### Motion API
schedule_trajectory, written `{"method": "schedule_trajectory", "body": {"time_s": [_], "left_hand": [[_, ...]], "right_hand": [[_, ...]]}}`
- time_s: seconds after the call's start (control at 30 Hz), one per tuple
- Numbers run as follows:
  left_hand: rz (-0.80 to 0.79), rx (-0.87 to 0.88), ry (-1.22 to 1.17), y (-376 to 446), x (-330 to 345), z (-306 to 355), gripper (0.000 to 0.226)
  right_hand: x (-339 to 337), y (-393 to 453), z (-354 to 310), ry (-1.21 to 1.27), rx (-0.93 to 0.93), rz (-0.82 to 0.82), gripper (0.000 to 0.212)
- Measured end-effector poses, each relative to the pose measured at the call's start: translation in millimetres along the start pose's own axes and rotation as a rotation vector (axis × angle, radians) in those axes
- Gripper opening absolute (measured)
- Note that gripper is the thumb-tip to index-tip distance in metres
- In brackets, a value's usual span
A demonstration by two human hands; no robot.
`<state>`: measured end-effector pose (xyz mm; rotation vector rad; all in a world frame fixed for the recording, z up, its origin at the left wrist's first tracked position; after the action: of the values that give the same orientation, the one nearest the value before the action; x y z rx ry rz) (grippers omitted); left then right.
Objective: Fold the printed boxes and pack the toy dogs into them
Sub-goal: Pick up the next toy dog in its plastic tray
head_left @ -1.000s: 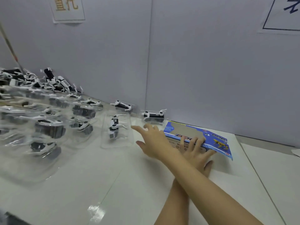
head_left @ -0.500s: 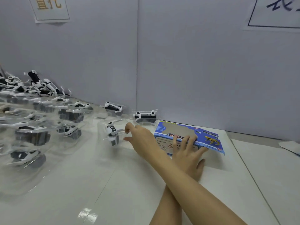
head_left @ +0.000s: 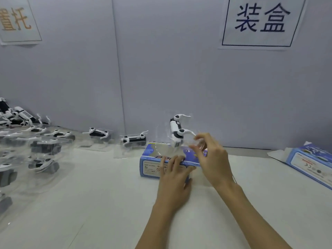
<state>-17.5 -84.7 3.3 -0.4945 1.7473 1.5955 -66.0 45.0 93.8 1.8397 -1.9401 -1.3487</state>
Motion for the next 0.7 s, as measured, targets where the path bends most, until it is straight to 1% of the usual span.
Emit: {"method": "schedule_trajectory", "body": {"time_s": [0.1,0.17,0.2,0.3,0.37,0.47,0.53,0.6,0.63,0.7], "left_hand": [[-0.001,-0.071,0.028,2,0,3,0.033],[0.034,-0.135,0.044,3,0,1,0.029],[0.082,-0.168,0.064,4,-1,-2,0.026],[0.182,-0.211,0.145,3,-3,-8,0.023],[0.241,-0.206,0.182,2,-4,-9,0.024],[0.288,-0.206,0.215,4,-8,-11,0.031],[0.275,-0.221,0.243,4,-9,-12,0.042],[0.228,-0.217,0.253,4,-9,-12,0.049],[0.198,-0.205,0.254,4,-8,-11,0.05],[0.143,-0.179,0.25,4,-3,-9,0.05]], "right_hand": [[-17,-6,50,-0.058,0.15,0.085,0.02],[-18,-13,75,-0.123,0.236,0.091,0.022],[-17,-16,84,-0.152,0.284,0.077,0.025],[-14,-21,97,-0.217,0.378,0.023,0.032],[-14,-21,98,-0.253,0.416,0.003,0.034],[-17,-23,99,-0.326,0.453,-0.007,0.036],[-18,-26,101,-0.388,0.474,-0.049,0.036],[-17,-29,104,-0.432,0.495,-0.115,0.036],[-17,-29,105,-0.426,0.497,-0.141,0.035],[-15,-29,103,-0.32,0.455,-0.185,0.03]]}}
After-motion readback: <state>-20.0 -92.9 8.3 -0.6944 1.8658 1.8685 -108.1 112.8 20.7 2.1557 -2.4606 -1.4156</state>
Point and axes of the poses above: each hand's wrist, its own y-axis towards the middle knuckle, its own x-axis out of the palm, z = x × y, the point moved 3 cm from there along y, towards the middle knuckle, and after that the axes turned 11 degrees about x, right-handed, at the moved point
